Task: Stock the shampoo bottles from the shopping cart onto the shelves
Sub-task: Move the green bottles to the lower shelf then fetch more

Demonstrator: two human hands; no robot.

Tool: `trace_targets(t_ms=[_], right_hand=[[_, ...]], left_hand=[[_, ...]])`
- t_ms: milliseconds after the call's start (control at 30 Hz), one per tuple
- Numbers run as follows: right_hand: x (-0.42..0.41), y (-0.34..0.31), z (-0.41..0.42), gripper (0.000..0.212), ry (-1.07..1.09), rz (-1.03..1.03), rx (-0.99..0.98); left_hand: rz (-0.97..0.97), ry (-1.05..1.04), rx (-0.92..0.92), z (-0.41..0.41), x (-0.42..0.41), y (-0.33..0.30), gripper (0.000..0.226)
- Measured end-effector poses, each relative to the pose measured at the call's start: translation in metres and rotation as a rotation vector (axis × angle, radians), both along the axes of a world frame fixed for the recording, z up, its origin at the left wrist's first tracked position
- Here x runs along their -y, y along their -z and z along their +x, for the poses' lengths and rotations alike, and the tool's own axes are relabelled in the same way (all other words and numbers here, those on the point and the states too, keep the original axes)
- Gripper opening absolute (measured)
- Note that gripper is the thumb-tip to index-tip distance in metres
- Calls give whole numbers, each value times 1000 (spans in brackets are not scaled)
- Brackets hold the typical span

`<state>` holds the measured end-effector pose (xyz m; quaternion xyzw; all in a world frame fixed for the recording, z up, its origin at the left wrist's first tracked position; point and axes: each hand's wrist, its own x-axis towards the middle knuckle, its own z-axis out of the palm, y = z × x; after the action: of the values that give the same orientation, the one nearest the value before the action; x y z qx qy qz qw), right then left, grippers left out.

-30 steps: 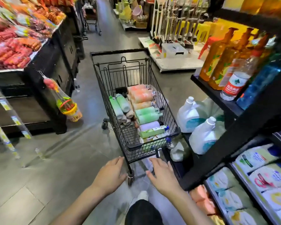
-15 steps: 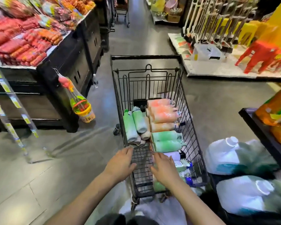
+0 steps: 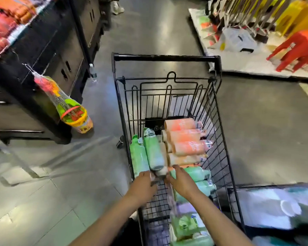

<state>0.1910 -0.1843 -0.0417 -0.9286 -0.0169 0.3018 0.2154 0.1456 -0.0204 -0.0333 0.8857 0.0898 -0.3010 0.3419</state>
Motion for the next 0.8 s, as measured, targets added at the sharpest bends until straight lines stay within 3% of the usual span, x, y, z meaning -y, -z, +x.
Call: trace_targets(t_ms=[267, 400, 500, 567, 667, 800], right_hand=[[-43, 72, 97, 36, 262, 180, -174], [-56, 99, 120, 52, 336, 185, -218], [-58, 120, 126, 68, 336, 148, -230], [-58, 125, 129, 68, 317, 96, -251], [-56, 118, 134, 50, 312, 50, -292], [-46, 112, 121, 49, 369, 93, -205]], left_hand=[[-181, -549, -176, 82, 3, 64, 40], [-150, -682, -240, 96, 1, 87, 59], [-108, -795, -253, 100, 2, 98, 58], [-59, -829, -245, 102, 5, 100, 58], [1, -814, -255, 103, 9, 105, 56], [8, -766, -306, 107, 6, 110, 57]])
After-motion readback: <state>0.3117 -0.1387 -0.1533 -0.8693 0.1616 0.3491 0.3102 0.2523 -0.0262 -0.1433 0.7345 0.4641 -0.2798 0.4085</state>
